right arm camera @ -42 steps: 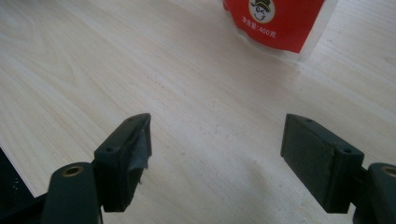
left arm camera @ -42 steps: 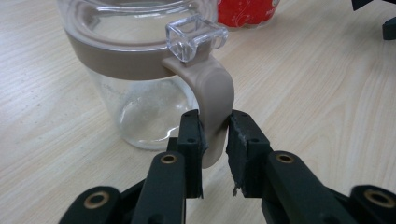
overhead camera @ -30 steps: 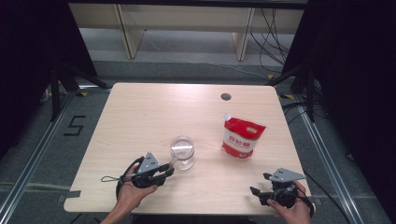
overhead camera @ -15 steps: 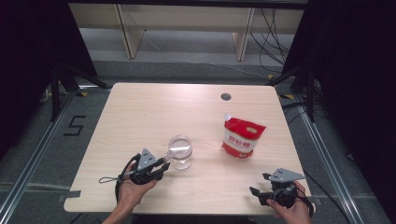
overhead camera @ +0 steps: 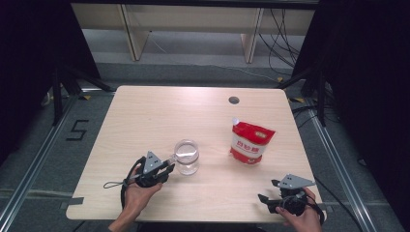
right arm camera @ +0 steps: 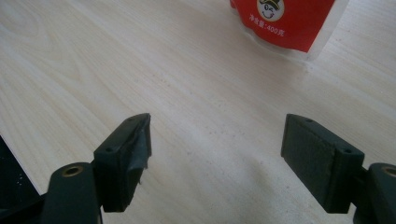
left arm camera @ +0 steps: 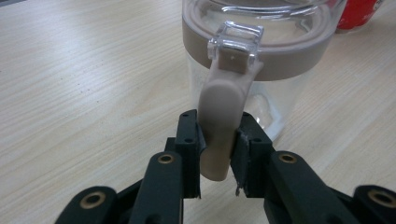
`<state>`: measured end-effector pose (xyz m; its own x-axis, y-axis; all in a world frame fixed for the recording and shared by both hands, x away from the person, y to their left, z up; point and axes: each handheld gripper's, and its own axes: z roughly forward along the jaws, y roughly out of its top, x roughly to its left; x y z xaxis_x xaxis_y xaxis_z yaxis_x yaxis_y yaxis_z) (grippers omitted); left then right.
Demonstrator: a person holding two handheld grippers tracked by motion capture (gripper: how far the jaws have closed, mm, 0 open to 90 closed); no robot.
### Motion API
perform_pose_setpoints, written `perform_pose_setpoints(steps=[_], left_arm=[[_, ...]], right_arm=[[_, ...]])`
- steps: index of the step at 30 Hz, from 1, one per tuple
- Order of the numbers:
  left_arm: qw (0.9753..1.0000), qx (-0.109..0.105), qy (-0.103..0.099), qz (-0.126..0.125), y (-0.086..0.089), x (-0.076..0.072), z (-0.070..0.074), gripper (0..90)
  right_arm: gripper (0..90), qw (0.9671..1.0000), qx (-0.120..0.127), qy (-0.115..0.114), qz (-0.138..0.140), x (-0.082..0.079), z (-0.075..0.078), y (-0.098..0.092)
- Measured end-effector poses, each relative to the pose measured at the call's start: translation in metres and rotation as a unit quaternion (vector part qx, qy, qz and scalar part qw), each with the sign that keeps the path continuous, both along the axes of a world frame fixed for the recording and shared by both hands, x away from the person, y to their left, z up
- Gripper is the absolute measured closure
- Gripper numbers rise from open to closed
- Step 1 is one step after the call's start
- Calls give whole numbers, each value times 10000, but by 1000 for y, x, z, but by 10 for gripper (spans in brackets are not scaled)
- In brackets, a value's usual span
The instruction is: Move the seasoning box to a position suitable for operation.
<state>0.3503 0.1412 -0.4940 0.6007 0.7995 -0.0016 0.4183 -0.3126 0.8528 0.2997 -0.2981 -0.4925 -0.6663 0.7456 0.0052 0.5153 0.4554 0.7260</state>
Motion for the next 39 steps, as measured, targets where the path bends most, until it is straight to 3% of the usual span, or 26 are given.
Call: perform_pose_setpoints(steps=[4,6,20,23,24,25,30,32,35,39], left_arm=[[10000,-39,-38,-67,2,0,-1,737],[9998,-157,-38,-144,3,0,-3,736],[9981,-190,-102,-581,-3,-9,-3,735],[9966,-122,-179,-796,-5,-11,-2,735],[9966,-273,-114,-769,-7,-12,-3,735],[9953,-273,-150,-919,-8,-13,-4,736],[9928,-365,-138,-1132,-15,-15,-4,736],[9908,-277,-240,-1299,-17,-15,-4,736],[9901,-394,-196,-1336,-19,-17,-5,735],[9882,-392,-256,-1457,-19,-17,-6,735]], right_arm=[[253,10000,-31,-55,26,1,0,-1],[252,10000,-17,-10,-2,0,0,0],[252,10000,31,34,-12,-1,1,0],[252,10000,48,54,-53,-2,1,1],[252,9999,94,96,-31,-2,1,1],[253,9999,72,98,-61,-3,2,1],[253,10000,16,-7,15,-1,2,0],[253,10000,22,-65,21,-1,1,0],[252,10000,27,-13,74,0,2,1],[253,9999,49,-1,115,0,2,1]])
